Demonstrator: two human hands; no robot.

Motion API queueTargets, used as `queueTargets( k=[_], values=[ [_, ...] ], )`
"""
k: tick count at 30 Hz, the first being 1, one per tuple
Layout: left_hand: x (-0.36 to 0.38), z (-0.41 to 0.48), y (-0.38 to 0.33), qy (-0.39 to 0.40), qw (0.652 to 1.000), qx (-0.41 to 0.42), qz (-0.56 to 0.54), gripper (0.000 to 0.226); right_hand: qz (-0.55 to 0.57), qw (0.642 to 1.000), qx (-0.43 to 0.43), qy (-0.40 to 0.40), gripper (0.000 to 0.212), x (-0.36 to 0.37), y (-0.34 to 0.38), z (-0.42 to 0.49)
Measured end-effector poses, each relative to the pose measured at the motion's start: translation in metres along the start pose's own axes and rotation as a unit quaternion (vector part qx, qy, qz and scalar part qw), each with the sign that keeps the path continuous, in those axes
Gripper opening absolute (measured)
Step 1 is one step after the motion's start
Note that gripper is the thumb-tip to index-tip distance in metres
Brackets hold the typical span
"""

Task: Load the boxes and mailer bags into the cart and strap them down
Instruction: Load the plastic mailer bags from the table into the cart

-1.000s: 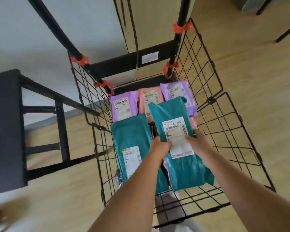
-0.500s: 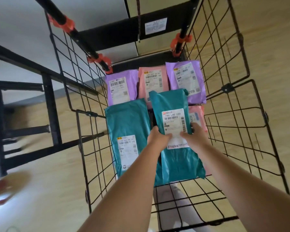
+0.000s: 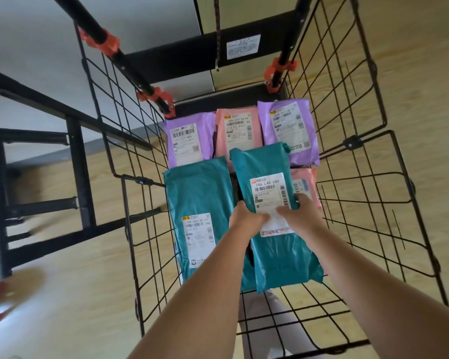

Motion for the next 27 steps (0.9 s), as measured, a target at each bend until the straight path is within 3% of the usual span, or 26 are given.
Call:
queueTargets(
  k=[7,13,15,19,21,23,25,27],
  values=[
    [0.0,-0.001,0.0,0.028,0.999,0.007,-0.031,0.048,0.026,0.998,-0.012,-0.051,0.034,-0.01,0.006,-0.006],
    [-0.01,-0.007,-0.01,0.1,0.971,-0.047,-0.213,0.073,0.017,0.996,-0.069,-0.059,0.017,-0.024,0.04,-0.013],
    [-0.015,-0.012,-0.019,0.113,0.957,-0.035,-0.264,0.07,-0.005,0.993,-0.107,-0.052,0.029,-0.027,0.065,-0.012],
    [-0.035,-0.014,-0.044,0.113,0.924,-0.001,-0.366,0.047,-0.13,0.971,-0.197,-0.033,0.078,-0.029,0.113,-0.002],
    [-0.05,-0.013,-0.055,0.107,0.899,0.003,-0.425,0.041,-0.244,0.933,-0.263,0.006,0.099,-0.028,0.132,0.005],
    [-0.062,-0.008,-0.064,0.115,0.879,0.012,-0.463,0.038,-0.373,0.873,-0.31,0.055,0.116,-0.024,0.146,0.014],
    [-0.07,-0.003,-0.072,0.13,0.866,0.023,-0.483,0.027,-0.448,0.827,-0.332,0.065,0.123,-0.02,0.16,0.026],
    [-0.074,0.003,-0.079,0.146,0.842,0.025,-0.518,0.018,-0.474,0.806,-0.348,0.057,0.123,-0.014,0.177,0.041]
  ],
)
Point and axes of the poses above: each hand's wrist, its own z-axis towards the middle knuckle, its own x-axis out of the palm, y = z × x, the point moved 3 cm from there along z, towards the middle knuckle, and after that the axes turned 13 degrees about -x, right-handed, at the moved point
